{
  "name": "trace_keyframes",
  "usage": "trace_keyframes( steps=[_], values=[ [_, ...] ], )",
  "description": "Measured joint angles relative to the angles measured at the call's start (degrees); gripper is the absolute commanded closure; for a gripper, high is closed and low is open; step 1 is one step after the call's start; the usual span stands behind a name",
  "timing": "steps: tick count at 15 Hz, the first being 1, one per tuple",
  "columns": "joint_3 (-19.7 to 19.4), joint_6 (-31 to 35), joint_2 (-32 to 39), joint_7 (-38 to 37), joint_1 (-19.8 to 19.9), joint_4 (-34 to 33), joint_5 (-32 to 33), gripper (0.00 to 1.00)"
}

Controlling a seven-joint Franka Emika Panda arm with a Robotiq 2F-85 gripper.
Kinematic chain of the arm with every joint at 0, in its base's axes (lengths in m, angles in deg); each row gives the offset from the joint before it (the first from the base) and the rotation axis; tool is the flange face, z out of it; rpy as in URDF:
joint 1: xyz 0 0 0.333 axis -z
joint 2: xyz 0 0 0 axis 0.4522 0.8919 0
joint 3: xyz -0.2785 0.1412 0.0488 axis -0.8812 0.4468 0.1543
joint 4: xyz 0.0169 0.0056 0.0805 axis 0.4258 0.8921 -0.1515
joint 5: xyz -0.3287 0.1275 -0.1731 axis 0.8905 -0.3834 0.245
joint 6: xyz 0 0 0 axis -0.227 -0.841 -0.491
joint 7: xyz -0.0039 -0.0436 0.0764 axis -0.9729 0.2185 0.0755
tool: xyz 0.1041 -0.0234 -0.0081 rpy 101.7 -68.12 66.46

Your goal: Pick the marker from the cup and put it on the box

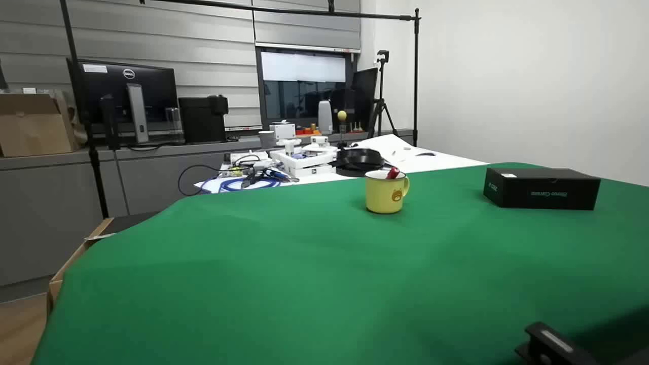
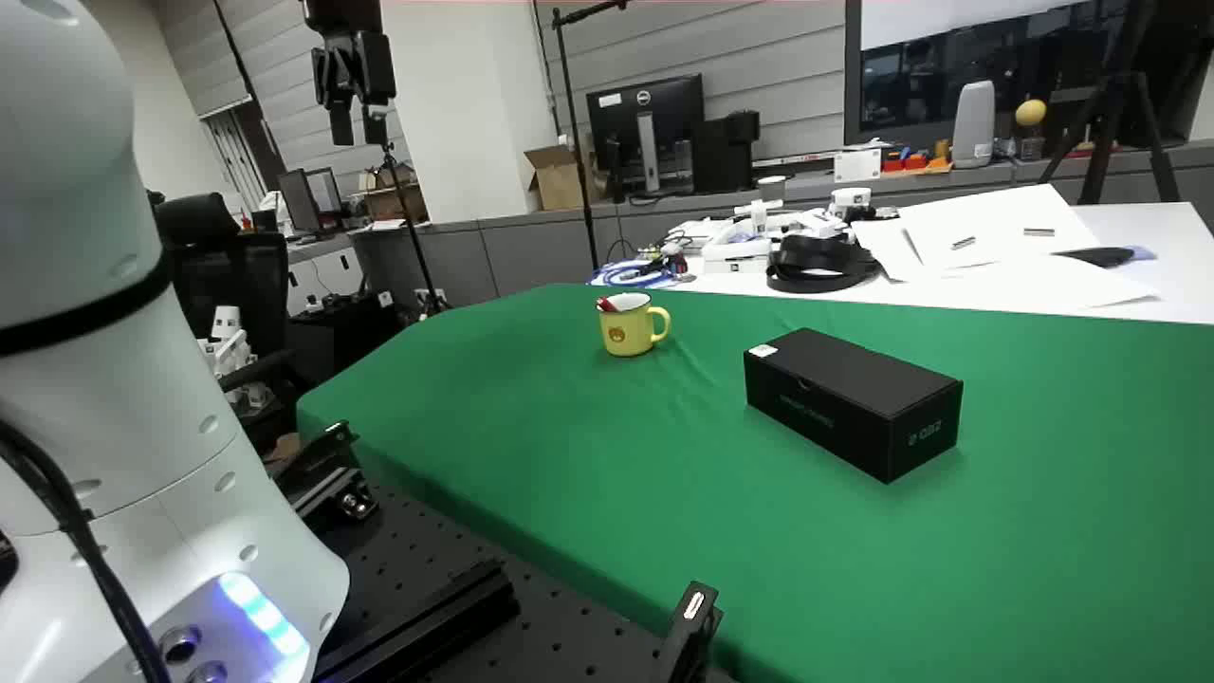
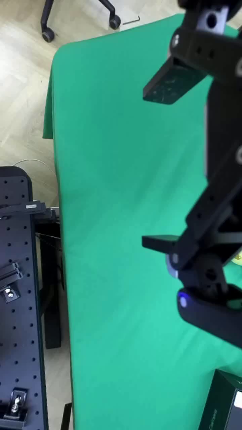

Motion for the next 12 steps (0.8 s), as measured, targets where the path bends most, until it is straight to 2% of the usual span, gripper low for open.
trace_keyframes(
  steps=[12],
  values=[
    [-0.77, -0.07, 0.49, 1.4, 0.55, 0.07, 0.6, 0.0]
  ],
)
